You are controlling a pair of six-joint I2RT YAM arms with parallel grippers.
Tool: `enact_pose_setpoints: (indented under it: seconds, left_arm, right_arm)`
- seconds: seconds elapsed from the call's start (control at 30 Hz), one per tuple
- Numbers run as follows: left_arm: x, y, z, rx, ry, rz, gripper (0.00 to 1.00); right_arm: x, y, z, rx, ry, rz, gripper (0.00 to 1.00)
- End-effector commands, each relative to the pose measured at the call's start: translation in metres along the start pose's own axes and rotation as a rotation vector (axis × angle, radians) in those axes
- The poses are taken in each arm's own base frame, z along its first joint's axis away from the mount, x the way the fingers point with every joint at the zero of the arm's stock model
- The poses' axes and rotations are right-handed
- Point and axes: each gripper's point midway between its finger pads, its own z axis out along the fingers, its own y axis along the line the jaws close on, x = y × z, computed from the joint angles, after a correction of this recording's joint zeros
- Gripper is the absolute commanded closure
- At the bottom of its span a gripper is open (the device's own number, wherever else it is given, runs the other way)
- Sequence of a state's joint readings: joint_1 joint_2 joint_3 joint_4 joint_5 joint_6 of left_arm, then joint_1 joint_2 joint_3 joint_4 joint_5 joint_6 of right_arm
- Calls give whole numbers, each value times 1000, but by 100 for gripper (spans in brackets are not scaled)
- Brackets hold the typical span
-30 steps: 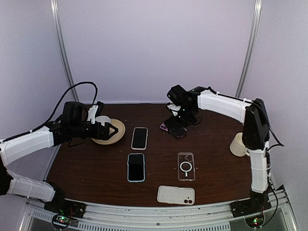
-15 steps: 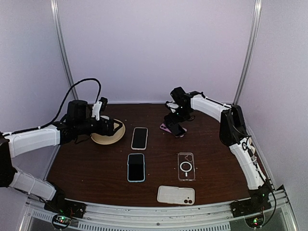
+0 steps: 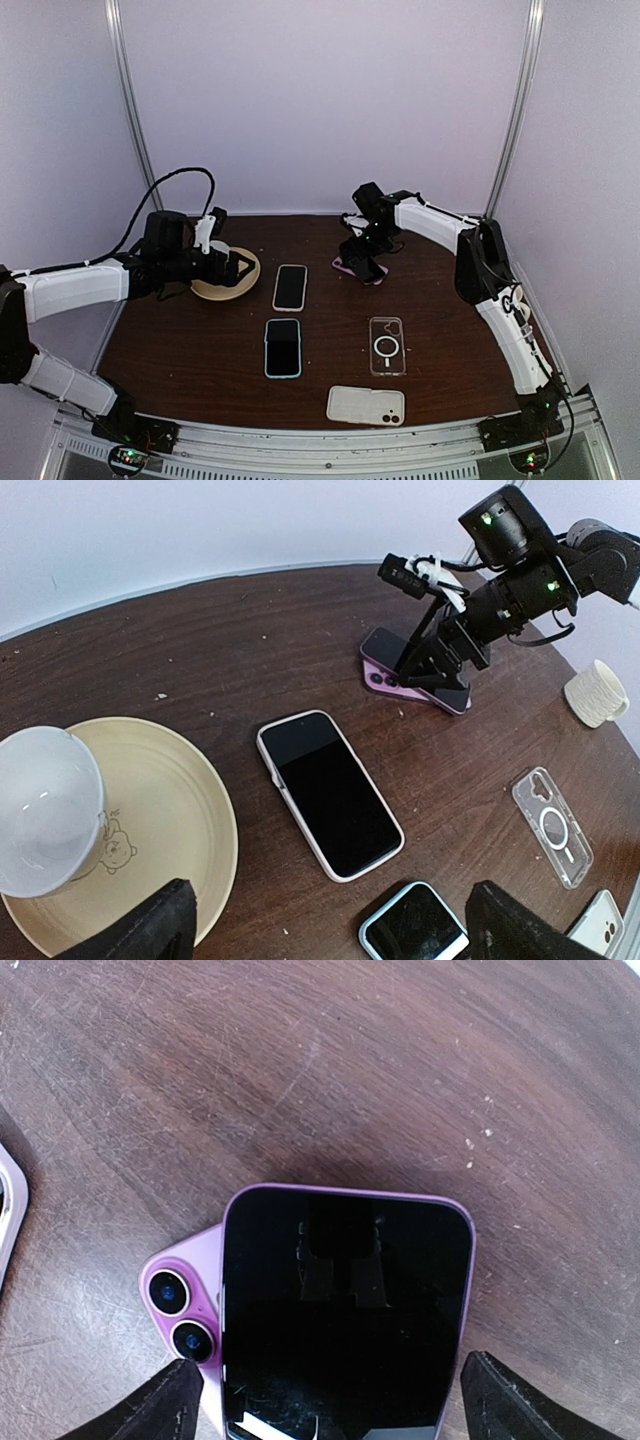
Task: Put the phone into the phone case
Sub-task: Pick up the phone.
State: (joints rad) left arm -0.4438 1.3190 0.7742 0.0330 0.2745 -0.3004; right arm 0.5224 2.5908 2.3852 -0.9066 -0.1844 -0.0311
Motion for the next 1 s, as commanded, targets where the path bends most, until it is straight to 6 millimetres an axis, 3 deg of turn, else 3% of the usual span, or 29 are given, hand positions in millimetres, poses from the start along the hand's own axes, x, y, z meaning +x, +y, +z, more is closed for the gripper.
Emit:
enact_pose_setpoints:
  seconds: [0.0,0.13,0.27,0.37,0.77,0.9,0.97]
  left_arm:
    - [-20,4,-3,-21,-49,29,2]
    - [-20,5,-4,-28,-48,29,3]
    - [-19,5,-4,-28,-45,27,2]
    - [-20,5,-4,-25,-46,27,2]
    - [-21,1,-4,-1,-50,38,4]
    - [-23,0,-8,-6,-61,40,4]
    - [-23,5,-11,-37,-61,20,4]
  right_arm:
    - [18,7,22,-31,54,31,5]
    - [25,9,26,-46,78,33,9]
    - [19,7,17,-26,62,31,33]
    - [8,6,2,-16,24,23,44]
    - [-55,8,-91,54,-247,30,65]
    - [-58,10,-124,127,-313,86,77]
    - [-42,11,-136,177,-325,154,87]
